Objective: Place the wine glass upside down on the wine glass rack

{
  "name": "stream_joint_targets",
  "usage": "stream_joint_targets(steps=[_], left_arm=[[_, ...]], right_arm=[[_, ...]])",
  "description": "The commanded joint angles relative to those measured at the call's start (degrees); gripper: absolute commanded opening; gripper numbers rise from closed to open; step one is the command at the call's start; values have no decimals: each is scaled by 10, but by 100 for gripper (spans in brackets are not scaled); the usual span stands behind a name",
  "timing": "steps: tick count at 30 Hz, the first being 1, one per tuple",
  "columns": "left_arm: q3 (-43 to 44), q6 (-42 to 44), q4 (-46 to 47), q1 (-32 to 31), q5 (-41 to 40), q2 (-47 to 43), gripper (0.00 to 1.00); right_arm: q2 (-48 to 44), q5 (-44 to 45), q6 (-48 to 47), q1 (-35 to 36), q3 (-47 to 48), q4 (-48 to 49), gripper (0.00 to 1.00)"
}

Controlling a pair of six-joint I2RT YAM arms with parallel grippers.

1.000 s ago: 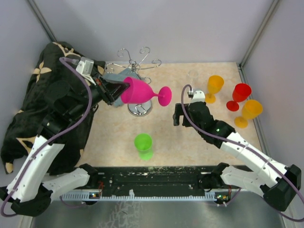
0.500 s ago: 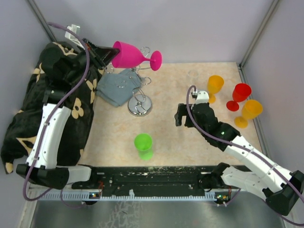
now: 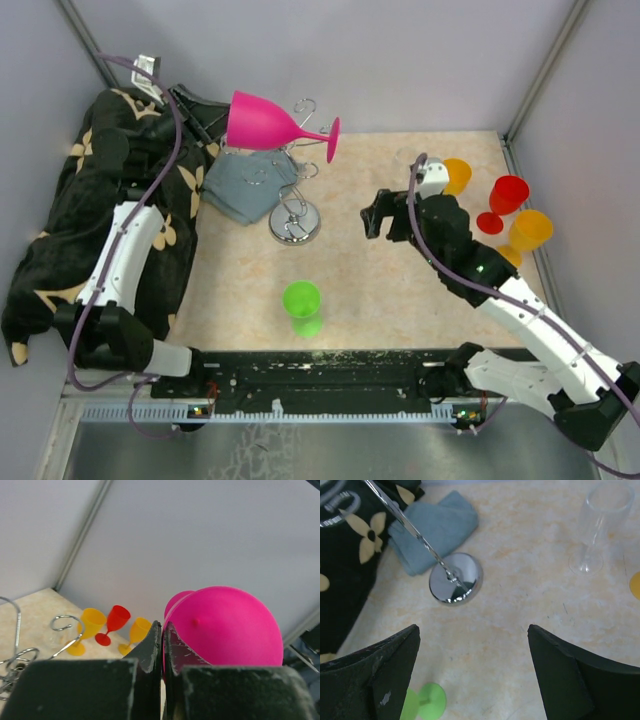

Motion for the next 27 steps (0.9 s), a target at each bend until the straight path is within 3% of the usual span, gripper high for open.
stream_joint_targets(steps=[1, 10, 16, 20, 24, 27], left_arm=[[-21, -180, 243, 5, 30, 17, 0], [-12, -390, 485, 9, -6, 75, 0], [7, -411, 494, 9, -28, 85, 0], [23, -432, 498, 10, -44, 88, 0], [34, -457, 510, 10, -67, 89, 0], [42, -470, 515, 9, -84, 89, 0]], right_arm=[[14, -88, 7, -51, 69, 95, 89], [61, -395, 153, -171, 105, 286, 89], [100, -514, 263, -172, 120, 450, 89], [143, -578, 369, -172, 131, 610, 88], [185, -604, 472, -172, 152, 741, 86], [208, -613, 515, -172, 174, 783, 85]])
